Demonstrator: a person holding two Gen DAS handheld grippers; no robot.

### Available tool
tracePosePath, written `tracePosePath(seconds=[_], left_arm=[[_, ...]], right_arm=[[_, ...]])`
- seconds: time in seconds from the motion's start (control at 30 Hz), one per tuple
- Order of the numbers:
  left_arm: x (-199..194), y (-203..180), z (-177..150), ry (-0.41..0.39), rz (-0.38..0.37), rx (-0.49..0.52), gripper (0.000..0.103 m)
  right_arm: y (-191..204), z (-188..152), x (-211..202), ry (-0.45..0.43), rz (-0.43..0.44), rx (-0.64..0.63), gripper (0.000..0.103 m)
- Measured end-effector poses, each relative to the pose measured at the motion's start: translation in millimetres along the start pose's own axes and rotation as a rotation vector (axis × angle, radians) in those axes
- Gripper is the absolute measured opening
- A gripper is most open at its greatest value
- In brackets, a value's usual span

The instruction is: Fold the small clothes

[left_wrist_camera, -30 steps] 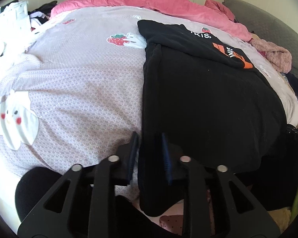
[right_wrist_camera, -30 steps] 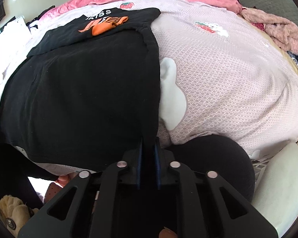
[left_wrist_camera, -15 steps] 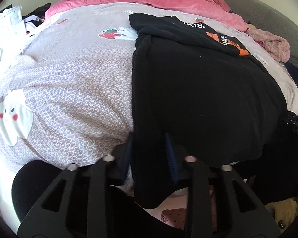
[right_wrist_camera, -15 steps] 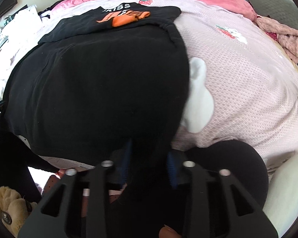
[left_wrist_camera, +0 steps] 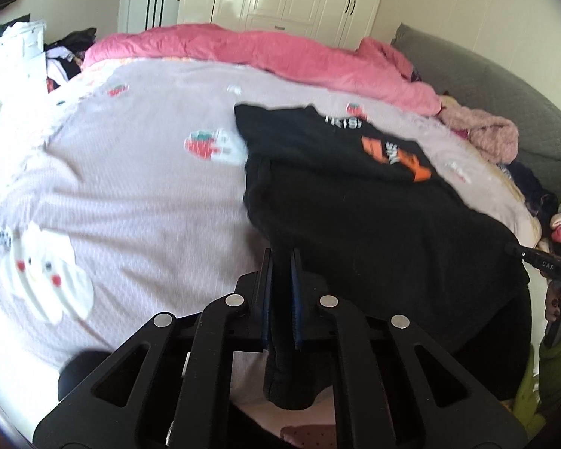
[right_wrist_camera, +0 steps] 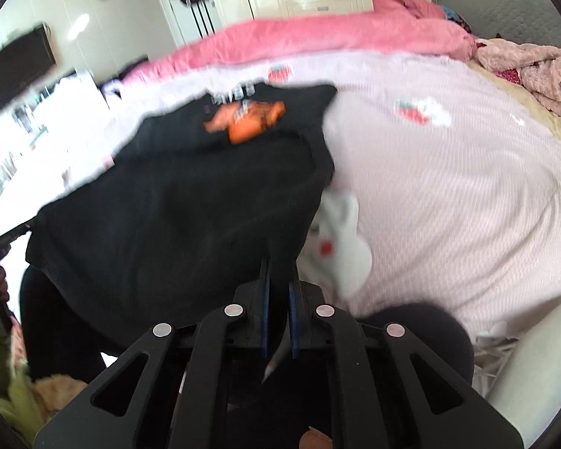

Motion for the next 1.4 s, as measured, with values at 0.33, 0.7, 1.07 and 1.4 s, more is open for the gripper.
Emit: tracePosePath(seconds=[0.33, 0.7, 1.07, 1.4], left_arm=[[40.2, 16.2, 66.8, -0.075, 0.013, -0.043, 0.003], [102.7, 22.2, 109.9, -0.099, 0.103, -0.051, 0.003], [153.7, 25.1, 102.4, -0.082, 0.175, -0.063, 0.004], [140.8, 21.0, 93.6, -0.123, 0.134, -0.100, 0.049]], right_arm=[[-18.8, 75.2, 14.5, -0.182, 0.006, 0.085, 0.007], [-33.4, 128.2, 86.6, -0.214, -0.054, 0.129, 0.007], [-49.3, 121.8, 143.0, -0.150, -0.138, 0.181, 0.007], [-47.7, 104.5, 135.8, -0.156, -0.125, 0.191, 0.049]])
Point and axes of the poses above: each gripper's, at about its wrist camera, not at the fingertips, and x roughly the way its jaws point, y to its left, z to its top, the point moved 1 cm from there along x, roughly the way its jaws point, and after that the axes turned 12 degrees about -y, right-handed, at the moved point
